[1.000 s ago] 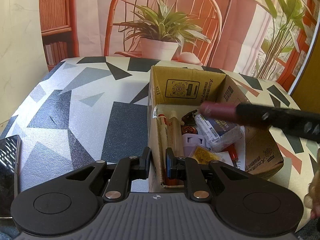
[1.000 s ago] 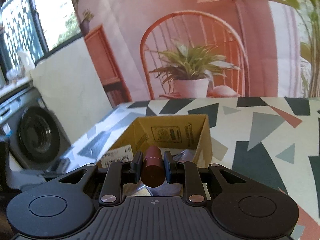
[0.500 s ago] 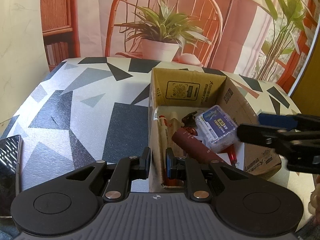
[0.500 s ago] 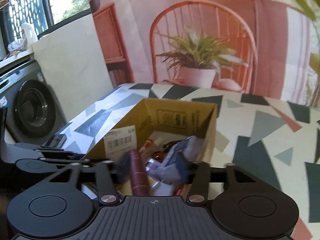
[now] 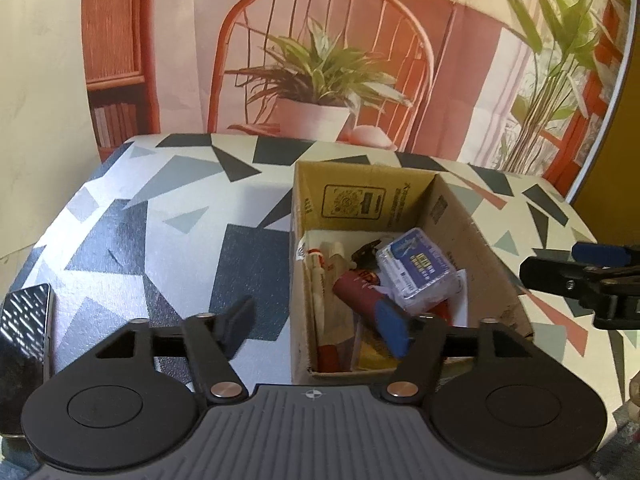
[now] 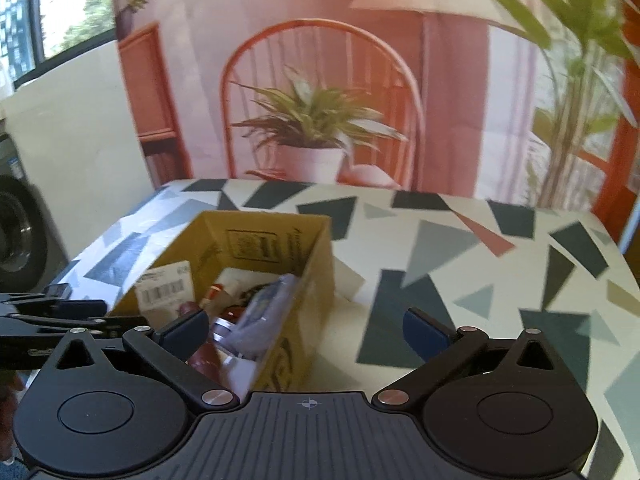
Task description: Organize rigid objects
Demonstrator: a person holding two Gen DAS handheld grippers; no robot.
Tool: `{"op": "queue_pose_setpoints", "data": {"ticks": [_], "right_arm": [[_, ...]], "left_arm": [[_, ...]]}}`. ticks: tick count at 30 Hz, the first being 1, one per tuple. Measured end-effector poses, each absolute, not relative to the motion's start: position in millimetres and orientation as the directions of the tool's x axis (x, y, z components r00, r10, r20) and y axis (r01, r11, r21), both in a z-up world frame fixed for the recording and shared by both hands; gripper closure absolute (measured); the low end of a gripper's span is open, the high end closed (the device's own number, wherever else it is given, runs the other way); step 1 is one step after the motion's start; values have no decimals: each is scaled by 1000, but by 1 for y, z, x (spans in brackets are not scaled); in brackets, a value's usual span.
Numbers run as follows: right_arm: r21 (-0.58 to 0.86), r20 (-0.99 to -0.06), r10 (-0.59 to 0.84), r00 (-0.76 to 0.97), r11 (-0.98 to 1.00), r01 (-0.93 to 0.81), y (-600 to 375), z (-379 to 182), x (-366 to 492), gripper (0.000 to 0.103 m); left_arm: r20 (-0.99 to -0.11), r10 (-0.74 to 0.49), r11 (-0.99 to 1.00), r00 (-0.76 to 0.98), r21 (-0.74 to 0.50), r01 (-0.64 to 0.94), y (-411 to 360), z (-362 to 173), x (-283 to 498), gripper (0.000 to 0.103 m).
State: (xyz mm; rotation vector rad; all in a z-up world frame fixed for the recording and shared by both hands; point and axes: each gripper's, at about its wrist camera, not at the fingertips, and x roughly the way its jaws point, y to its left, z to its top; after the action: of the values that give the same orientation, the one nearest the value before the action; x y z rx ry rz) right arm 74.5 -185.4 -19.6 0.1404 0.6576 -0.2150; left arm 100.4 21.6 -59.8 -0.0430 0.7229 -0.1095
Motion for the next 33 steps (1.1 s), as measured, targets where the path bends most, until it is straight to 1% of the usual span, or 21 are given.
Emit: {"op": "queue_pose_setpoints", "data": {"ticks": [1,3,4,6,12,19,23,28,33], "right_arm": [[64,-622,-162,766,965,256,-187,-20,73,0],[69,-626,-186,757,954,291,-189,-19,68,0],[70,-628,-196,753,950,305,-190,-19,67,0],[68,-634,-224,740,938,341,-192,-18,62,0],[64,-634,-280,720,910,411,-196,-12,44,0],[95,-642,-270,718,901,423,-194,-2,21,0],[81,-636,-280,719,902,423,-188,6,6,0],[69,-622,-297,725,901,428,-179,14,-14,0],[62,-607,-320,728,894,445,-171,17,-31,0]], "left_arm": [[-654,-117,993,748,-76,88,20,-58,99,18],[-645,-117,993,755,-71,92,18,-54,95,9],[-642,-119,993,758,-70,96,17,-51,93,5],[-637,-122,992,761,-67,102,15,-47,89,1],[-646,-116,993,754,-65,97,14,-36,78,0],[-654,-121,993,746,-75,95,14,-24,62,0],[-666,-102,993,739,-24,115,7,-19,44,0],[-662,-40,995,749,38,87,7,-11,23,0],[-648,-15,998,762,38,52,15,-3,3,0]]}}
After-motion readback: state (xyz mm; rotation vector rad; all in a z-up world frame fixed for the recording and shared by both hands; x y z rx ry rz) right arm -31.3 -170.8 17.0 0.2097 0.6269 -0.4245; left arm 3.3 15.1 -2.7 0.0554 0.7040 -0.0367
